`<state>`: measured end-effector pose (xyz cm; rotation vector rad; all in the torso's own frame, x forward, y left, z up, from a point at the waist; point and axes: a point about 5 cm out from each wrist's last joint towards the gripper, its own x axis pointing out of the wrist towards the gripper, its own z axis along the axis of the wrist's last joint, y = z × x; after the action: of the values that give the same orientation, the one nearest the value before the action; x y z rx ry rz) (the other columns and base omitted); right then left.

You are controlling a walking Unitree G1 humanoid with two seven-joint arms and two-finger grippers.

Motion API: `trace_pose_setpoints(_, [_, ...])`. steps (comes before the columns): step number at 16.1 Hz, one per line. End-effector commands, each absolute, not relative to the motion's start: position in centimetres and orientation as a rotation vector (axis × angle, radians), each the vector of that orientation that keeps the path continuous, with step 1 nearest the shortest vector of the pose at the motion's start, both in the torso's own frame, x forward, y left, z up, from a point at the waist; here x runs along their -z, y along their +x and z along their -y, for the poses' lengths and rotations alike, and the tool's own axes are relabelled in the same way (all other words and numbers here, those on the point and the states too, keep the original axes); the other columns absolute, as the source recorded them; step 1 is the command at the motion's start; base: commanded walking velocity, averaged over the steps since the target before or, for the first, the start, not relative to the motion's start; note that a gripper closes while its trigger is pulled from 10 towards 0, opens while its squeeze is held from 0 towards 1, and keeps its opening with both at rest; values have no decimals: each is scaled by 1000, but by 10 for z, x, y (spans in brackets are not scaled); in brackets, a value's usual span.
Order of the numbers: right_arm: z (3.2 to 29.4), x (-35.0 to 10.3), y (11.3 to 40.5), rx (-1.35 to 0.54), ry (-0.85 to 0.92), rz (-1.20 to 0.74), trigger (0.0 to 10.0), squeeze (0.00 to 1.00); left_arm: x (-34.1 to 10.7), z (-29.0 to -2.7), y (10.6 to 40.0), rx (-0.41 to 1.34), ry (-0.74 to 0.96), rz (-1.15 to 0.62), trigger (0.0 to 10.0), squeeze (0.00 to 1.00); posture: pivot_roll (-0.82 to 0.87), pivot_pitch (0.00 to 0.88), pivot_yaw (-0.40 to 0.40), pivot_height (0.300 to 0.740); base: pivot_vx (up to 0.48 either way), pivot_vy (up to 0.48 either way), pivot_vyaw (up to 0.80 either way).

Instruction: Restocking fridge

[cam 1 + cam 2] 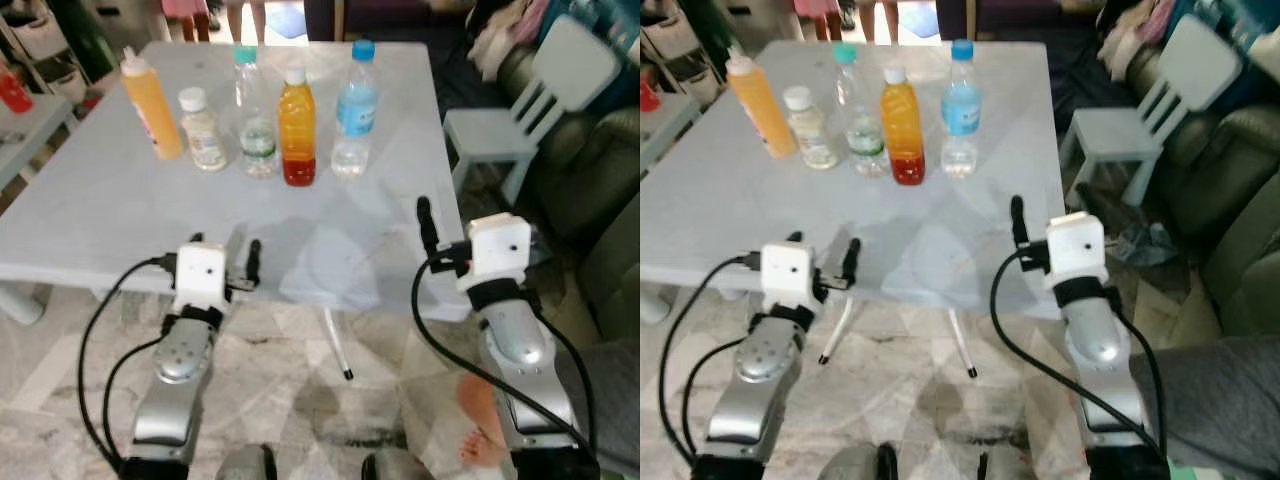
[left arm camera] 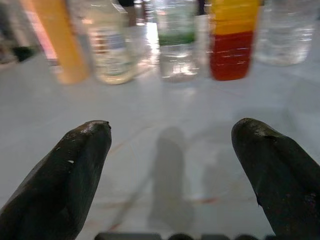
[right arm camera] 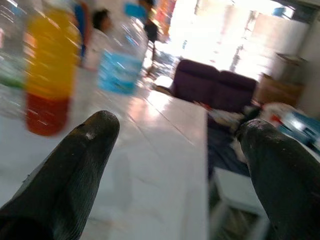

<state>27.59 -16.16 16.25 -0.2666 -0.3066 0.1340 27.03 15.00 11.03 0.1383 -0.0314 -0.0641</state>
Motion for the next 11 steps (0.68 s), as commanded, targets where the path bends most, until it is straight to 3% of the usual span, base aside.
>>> trace_pose_setpoints(1, [158,-176,279,-167,-252,345,10000,0,-107,-156,270,41,159,18,10000,0,-23,118,45,740,0,0,0])
trace_pose_setpoints(5, [175,-201,304,-157,-259,395,10000,0,-111,-159,267,53,171,31,10000,0,1,130,64,740,0,0,0])
trace_pose_setpoints(8, [180,-205,304,-117,-228,396,10000,0,-115,-161,265,55,173,39,10000,0,11,130,76,740,312,0,0])
trace_pose_setpoints(11, [170,-187,289,-137,-227,358,10000,0,-118,-166,268,14,180,53,10000,0,-13,126,80,740,303,0,750])
